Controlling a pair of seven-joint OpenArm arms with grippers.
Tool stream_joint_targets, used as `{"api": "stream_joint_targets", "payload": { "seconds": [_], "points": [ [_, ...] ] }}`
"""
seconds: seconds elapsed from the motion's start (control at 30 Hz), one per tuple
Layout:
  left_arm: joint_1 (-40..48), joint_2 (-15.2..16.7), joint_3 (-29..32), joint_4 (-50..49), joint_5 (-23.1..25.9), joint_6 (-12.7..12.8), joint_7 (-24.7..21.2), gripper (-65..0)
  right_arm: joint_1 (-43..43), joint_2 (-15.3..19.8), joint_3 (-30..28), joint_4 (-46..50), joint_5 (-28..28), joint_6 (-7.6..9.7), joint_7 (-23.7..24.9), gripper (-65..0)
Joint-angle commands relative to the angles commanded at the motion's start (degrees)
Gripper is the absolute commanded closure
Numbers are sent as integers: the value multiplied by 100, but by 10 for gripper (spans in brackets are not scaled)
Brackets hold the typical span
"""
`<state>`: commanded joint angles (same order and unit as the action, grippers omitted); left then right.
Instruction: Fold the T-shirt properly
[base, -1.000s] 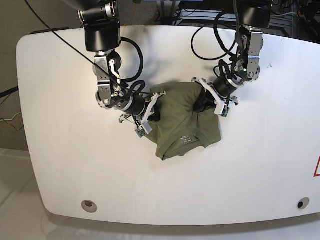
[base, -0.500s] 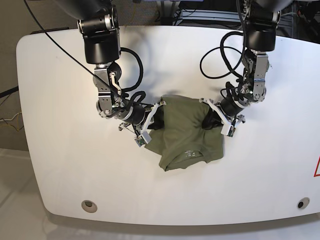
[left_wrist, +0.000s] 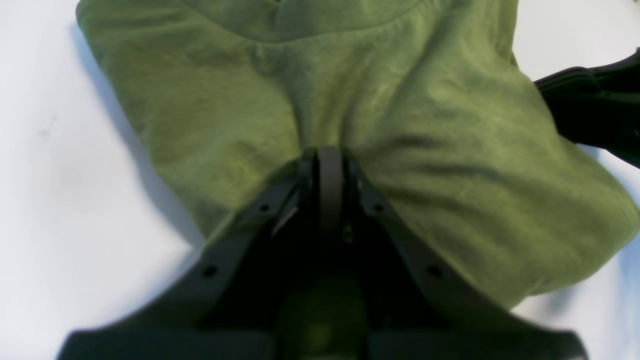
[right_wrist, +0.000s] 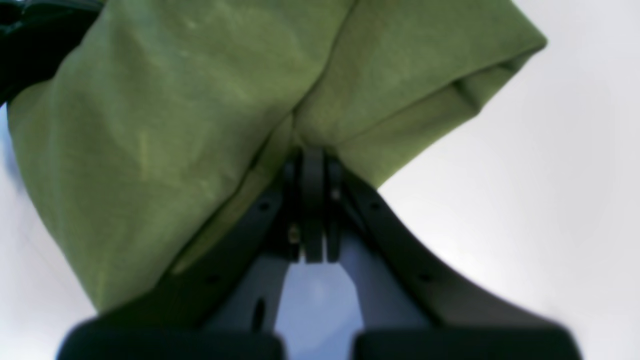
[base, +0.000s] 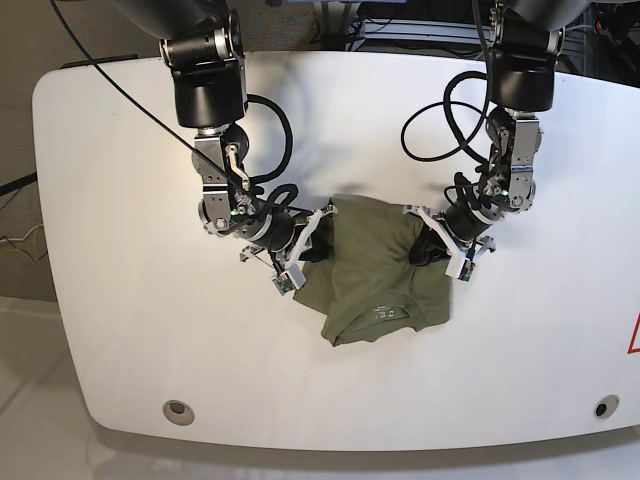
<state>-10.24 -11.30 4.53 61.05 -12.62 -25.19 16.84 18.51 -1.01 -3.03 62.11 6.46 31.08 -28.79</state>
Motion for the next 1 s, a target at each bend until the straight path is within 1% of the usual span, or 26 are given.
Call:
{"api": "stream_joint_targets", "payload": {
  "seconds": [0.07, 0.27, 0.43, 0.63, 0.77, 0.87, 0.97, 1.0],
  "points": [
    [9, 0, -53, 220, -9, 0, 9, 0, 62, 0, 0, 0, 35, 0, 0, 0],
    [229, 26, -545, 967, -9, 0, 26, 0, 105, -9, 0, 0, 35, 0, 0, 0],
    [273, 35, -642, 1389, -9, 0, 35, 0, 105, -18, 9, 79, 44, 9, 0, 0],
    [396, 44, -826, 1978, -18, 0, 35, 0, 35, -18, 18, 659, 53, 9, -35, 0],
    [519, 167, -1046, 2505, -18, 0, 44, 0, -149, -9, 18, 1099, 53, 9, -88, -3],
    [642, 193, -1196, 2831, -18, 0, 53, 0, -281, 9, 53, 1477, 53, 9, -167, -5],
    [738, 193, -1301, 3130, -18, 0, 176, 0, -466, 9, 343, 1987, 53, 9, -316, -5],
    [774, 176, -1380, 3270, -18, 0, 246, 0, -580, 0, 527, 2268, 53, 9, -404, -5]
  ]
}}
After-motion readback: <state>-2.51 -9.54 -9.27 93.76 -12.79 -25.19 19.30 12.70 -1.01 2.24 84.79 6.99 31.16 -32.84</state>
